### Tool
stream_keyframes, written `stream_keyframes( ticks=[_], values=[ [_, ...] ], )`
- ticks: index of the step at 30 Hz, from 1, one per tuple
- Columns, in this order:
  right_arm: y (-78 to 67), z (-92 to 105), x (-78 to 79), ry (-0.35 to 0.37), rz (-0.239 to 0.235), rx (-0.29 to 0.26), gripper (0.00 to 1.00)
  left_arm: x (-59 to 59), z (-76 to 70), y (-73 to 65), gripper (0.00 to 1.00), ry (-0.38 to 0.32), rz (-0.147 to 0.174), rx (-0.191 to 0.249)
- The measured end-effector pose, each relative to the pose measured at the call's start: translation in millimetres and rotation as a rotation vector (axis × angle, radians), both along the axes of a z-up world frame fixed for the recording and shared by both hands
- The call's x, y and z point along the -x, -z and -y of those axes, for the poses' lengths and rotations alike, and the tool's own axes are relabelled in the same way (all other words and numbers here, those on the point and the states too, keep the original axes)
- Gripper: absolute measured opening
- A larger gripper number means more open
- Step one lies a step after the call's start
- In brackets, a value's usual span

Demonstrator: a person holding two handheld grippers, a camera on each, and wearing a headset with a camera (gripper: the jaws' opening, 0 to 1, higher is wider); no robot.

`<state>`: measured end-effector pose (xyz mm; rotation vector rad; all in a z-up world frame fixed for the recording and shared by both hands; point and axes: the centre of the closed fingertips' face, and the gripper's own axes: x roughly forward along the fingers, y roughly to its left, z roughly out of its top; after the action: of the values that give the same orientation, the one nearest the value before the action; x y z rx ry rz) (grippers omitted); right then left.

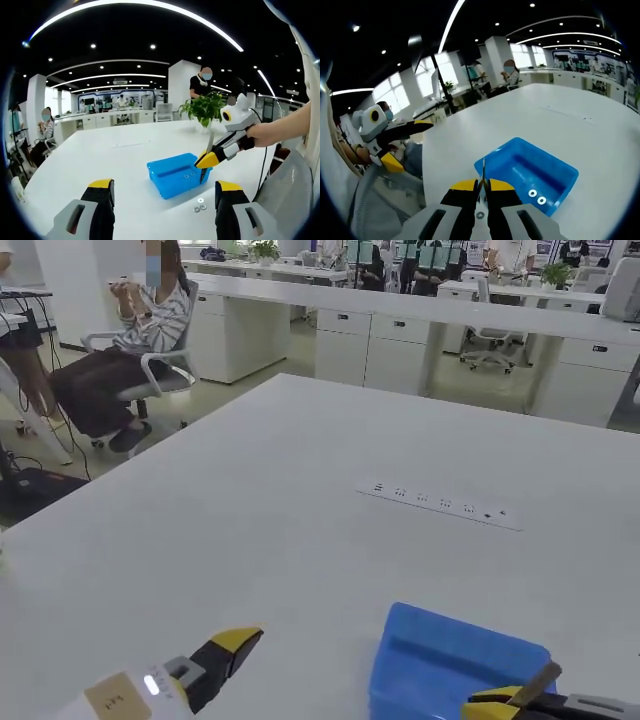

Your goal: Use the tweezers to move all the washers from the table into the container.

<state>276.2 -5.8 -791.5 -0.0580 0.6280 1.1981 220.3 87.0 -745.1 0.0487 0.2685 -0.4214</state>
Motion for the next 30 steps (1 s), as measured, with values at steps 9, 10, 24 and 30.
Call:
stream_keyframes(
  ticks=[9, 10, 24, 30],
  values=[
    [24.5, -2.4, 14.9, -0.032, -0.032, 0.032, 0.04, 0.5, 0.3, 0.4, 0.84, 0.002, -0.001, -0.001],
    [27.9, -2.4, 16.1, -0.036, -0.039, 0.037, 0.04, 0.6, 0.2, 0.7, 0.84, 0.002, -0.002, -0.002],
    [43.6, -6.2, 20.6, -0.055, -0.052, 0.066, 0.04, 0.3, 0.0, 0.7, 0.84, 0.002, -0.003, -0.003],
    [49.5, -7.0, 26.3, -0.123, 0.006, 0.128, 0.04, 0.0, 0.3, 1.2, 0.84, 0.004, -0.004, -0.007]
  ],
)
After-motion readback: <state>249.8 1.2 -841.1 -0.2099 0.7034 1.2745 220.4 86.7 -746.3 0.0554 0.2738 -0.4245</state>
